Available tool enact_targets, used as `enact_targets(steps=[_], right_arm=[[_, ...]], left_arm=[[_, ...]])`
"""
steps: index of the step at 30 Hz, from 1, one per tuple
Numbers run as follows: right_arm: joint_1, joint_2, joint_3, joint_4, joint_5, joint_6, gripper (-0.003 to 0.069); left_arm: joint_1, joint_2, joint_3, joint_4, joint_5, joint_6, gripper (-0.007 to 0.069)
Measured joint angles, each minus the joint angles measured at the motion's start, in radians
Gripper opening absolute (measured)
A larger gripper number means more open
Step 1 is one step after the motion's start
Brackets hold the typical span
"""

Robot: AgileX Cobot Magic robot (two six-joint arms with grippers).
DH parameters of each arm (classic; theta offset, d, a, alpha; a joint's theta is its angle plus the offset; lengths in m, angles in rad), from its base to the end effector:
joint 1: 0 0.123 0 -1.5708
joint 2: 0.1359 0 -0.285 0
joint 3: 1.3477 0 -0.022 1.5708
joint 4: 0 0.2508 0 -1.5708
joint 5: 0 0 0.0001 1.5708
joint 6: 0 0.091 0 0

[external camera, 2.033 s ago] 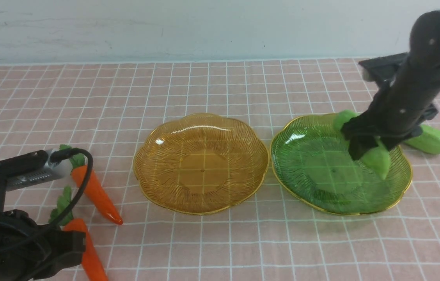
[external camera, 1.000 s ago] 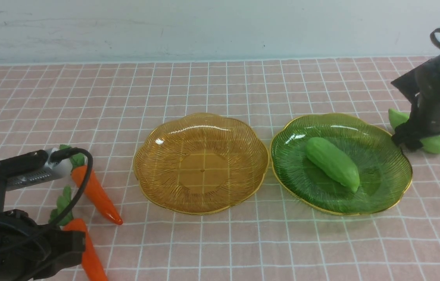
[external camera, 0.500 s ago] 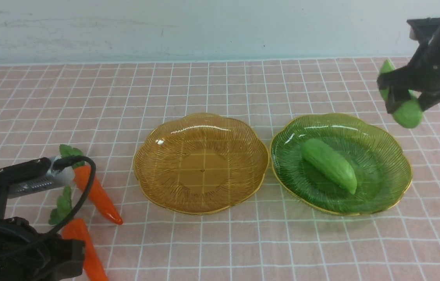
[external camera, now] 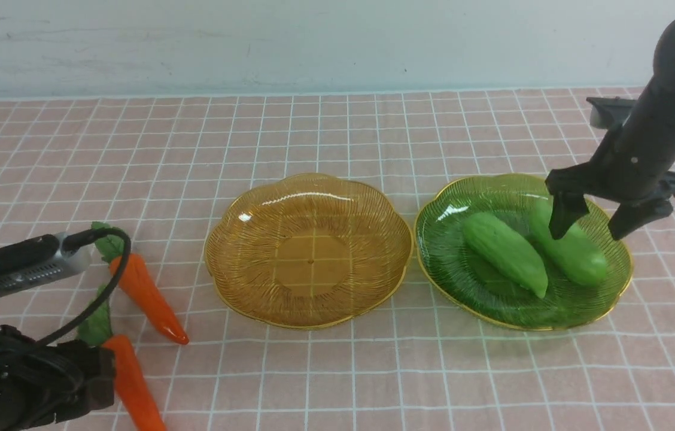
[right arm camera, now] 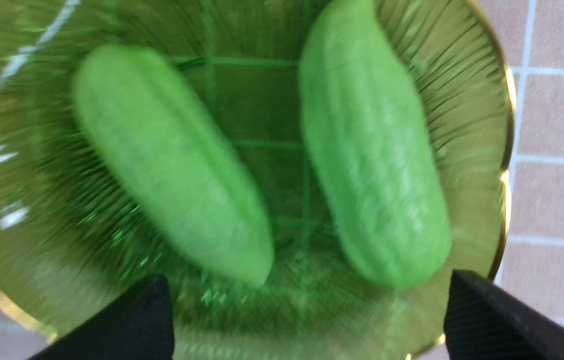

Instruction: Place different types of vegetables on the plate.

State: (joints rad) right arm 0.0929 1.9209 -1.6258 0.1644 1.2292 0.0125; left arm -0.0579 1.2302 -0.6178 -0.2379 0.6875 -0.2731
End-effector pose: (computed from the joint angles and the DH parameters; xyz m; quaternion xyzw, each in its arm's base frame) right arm 0.3923 0.0507 0.2557 -0.0177 0.9945 0.0824 0.0623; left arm 0.2016 -0.0253 0.2115 -0.1813 0.9632 -0.1183 0.1595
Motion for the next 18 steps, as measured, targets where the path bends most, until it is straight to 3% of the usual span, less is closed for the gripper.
enact_targets(steps=[9,18], right_arm=[[0.013,-0.183,0.095,0.028,0.01,-0.003,0.0669],[0.013,-0.225,0.104,0.028,0.014,-0.003,0.0602]], left_arm=[[0.0,0.128,0.0,0.0,-0.202,-0.039,0.047],[0.0,0.252,0.0,-0.001,-0.231,-0.042,0.0456]])
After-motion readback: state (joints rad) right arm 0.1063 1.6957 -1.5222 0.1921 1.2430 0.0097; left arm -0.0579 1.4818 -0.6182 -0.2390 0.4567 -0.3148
